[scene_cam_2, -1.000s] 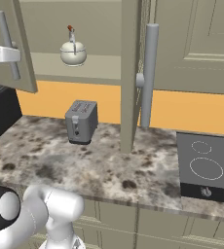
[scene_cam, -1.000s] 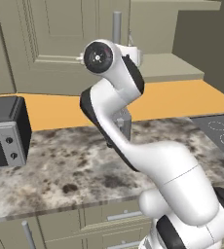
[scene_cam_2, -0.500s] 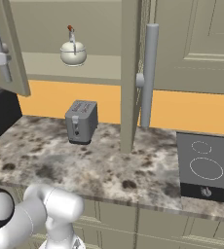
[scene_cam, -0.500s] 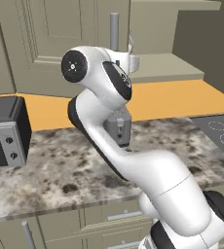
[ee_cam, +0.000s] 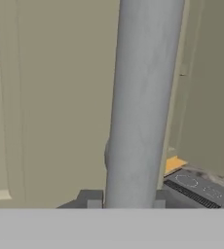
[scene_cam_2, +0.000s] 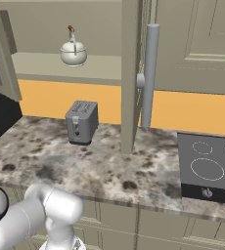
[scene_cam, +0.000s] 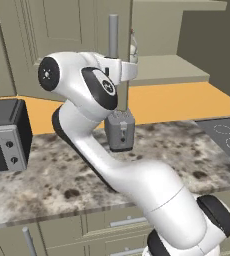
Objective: Open the cabinet, pick the kettle from the cabinet, and place it in the sink.
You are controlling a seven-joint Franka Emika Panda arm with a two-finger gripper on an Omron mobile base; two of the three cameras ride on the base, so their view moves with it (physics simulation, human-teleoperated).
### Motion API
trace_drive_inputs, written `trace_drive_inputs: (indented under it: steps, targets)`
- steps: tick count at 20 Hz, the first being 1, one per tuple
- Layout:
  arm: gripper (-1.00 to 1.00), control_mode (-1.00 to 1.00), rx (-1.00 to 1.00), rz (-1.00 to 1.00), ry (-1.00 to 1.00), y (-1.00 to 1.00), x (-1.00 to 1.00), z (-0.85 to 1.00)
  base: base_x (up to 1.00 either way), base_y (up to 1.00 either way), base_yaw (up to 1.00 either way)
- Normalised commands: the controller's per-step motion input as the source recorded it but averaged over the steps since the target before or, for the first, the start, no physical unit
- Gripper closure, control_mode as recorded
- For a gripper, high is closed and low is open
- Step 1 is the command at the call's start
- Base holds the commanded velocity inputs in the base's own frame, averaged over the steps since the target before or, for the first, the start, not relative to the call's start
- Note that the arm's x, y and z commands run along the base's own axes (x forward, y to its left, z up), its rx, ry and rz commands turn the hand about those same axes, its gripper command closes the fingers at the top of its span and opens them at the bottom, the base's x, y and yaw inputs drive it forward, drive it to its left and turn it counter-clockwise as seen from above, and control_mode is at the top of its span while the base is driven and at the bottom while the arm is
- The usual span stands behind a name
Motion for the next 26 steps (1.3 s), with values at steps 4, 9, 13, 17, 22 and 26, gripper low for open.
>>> trace_drive_inputs:
  steps: [4,9,13,17,22,26]
  targets:
    - [1.0,-1.0,0.0,-0.13,0.0,0.46,-0.4,0.0,0.0,0.0,0.0]
    - [1.0,-1.0,0.0,-0.1,0.0,0.37,-0.38,-0.04,0.0,0.0,0.0]
    - [1.0,-1.0,0.0,-0.06,-0.02,0.27,-0.4,-0.12,0.0,0.0,0.0]
    - [-1.0,-1.0,0.0,-0.02,0.0,0.08,-0.23,-0.26,0.0,0.0,0.0]
    - [-1.0,-1.0,0.0,0.0,0.0,-0.11,-0.35,-0.28,0.0,0.0,0.0]
    - [-1.0,-1.0,0.0,0.0,-0.01,0.0,-0.4,-0.28,0.0,0.0,0.0]
